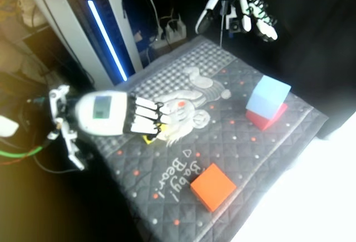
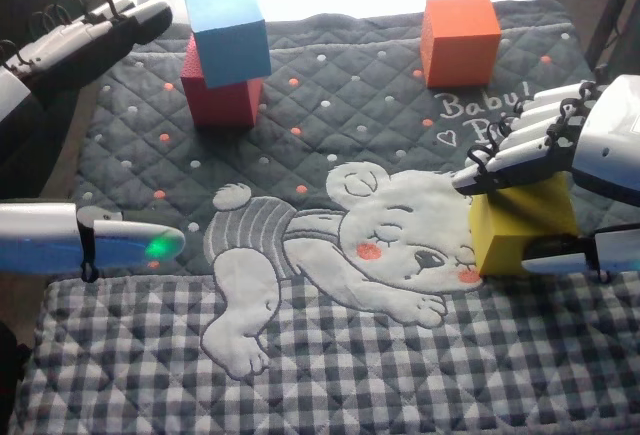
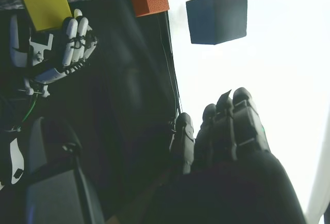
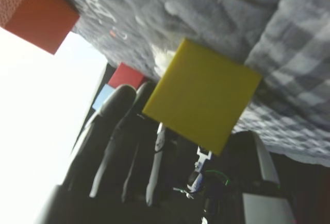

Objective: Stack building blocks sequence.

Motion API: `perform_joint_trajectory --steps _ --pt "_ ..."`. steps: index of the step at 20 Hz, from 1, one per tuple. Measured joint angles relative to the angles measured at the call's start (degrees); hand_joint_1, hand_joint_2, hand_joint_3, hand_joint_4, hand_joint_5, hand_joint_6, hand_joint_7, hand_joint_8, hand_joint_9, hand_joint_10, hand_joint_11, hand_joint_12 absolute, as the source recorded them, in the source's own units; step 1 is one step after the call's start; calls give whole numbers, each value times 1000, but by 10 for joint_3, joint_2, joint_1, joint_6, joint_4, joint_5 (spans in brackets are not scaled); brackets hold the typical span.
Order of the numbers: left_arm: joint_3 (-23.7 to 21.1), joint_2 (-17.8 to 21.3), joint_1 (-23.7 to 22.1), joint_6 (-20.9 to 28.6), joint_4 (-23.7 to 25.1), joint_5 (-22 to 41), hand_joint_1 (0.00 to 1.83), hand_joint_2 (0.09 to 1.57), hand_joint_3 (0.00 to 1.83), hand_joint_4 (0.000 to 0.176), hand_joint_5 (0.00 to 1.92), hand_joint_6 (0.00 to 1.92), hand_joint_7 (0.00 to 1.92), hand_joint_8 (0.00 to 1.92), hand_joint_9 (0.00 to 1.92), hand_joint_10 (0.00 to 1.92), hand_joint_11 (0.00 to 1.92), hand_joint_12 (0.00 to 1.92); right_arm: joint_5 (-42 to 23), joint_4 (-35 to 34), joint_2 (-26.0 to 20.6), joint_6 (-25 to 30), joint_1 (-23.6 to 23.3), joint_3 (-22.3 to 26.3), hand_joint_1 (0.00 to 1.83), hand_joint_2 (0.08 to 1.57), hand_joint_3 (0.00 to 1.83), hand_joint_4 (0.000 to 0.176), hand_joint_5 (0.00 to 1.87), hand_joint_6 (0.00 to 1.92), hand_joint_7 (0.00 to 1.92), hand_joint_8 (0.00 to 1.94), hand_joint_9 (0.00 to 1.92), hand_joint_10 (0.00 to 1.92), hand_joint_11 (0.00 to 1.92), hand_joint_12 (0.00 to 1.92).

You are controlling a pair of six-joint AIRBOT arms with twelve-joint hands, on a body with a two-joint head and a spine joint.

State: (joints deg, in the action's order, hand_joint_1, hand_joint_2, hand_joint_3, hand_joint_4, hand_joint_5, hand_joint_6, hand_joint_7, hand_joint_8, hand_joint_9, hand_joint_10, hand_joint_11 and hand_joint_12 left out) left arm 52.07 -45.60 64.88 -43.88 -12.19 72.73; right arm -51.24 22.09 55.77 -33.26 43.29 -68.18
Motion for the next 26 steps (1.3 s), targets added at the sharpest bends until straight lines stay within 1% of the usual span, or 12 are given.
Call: perform_joint_trajectory --steps 2,4,5,7,9,11,13,17,18,20,22,26 --pt "0 0 0 0 -1 0 809 784 3 118 122 3 0 0 0 0 0 0 -5 -1 0 -1 -2 0 1188 1176 0 3 894 1040 852 1269 836 1014 635 1630" --pt "0 0 0 0 -3 1 817 779 0 133 117 0 0 0 0 0 0 0 -2 0 0 -1 -4 -1 1225 1174 0 0 824 1040 937 1264 884 1163 718 1691" --pt "0 0 0 0 -3 1 795 793 7 130 124 3 0 0 0 0 0 0 1 2 0 -1 -8 -1 1240 1170 0 0 847 946 939 1311 945 1283 843 1712" --pt "0 0 3 2 -2 4 792 793 6 128 131 5 0 0 0 0 0 0 10 7 1 1 -20 -4 1249 1157 0 0 894 867 948 1307 931 1337 838 1667" --pt "0 0 4 2 -2 7 813 790 3 122 144 9 0 0 0 0 0 0 10 -2 1 1 -29 -8 1244 1166 0 0 903 841 911 1380 908 1557 859 1817" --pt "0 -2 5 2 -3 8 823 790 3 118 150 10 0 0 0 0 0 0 -4 -20 1 0 -31 -12 1253 1138 0 0 877 948 1020 1145 1016 1141 964 1454" --pt "0 -3 5 2 -5 7 821 788 1 112 151 9 0 0 0 0 0 0 -21 -30 1 0 -31 -14 1259 1113 0 0 891 963 1097 974 1133 847 1017 1327" --pt "0 -4 6 4 -6 7 809 797 5 121 153 7 0 0 0 0 0 0 -30 -34 1 0 -39 -17 1266 1091 0 0 932 918 1148 871 1191 788 1056 1296" --pt "0 -5 6 4 -7 9 816 791 1 126 154 6 0 0 0 0 0 0 -34 -38 1 0 -41 -18 1263 1095 1 0 959 858 1104 968 1145 857 1017 1366" --pt "0 -6 6 6 -8 7 824 790 1 136 148 2 0 0 0 0 0 0 -37 -38 3 0 -42 -20 1247 1108 1 0 899 1021 1108 891 1146 782 1044 1258" --pt "0 -6 7 7 -7 8 840 788 0 123 152 3 0 0 0 0 0 0 -35 -35 4 0 -43 -22 1246 1108 1 0 889 1044 1115 872 1190 688 1045 1227" --pt "0 -7 7 7 -7 8 850 779 0 113 163 6 0 0 0 0 0 0 -35 -40 9 0 -57 -31 1258 1089 0 0 1020 779 1076 1004 1035 906 878 1341"
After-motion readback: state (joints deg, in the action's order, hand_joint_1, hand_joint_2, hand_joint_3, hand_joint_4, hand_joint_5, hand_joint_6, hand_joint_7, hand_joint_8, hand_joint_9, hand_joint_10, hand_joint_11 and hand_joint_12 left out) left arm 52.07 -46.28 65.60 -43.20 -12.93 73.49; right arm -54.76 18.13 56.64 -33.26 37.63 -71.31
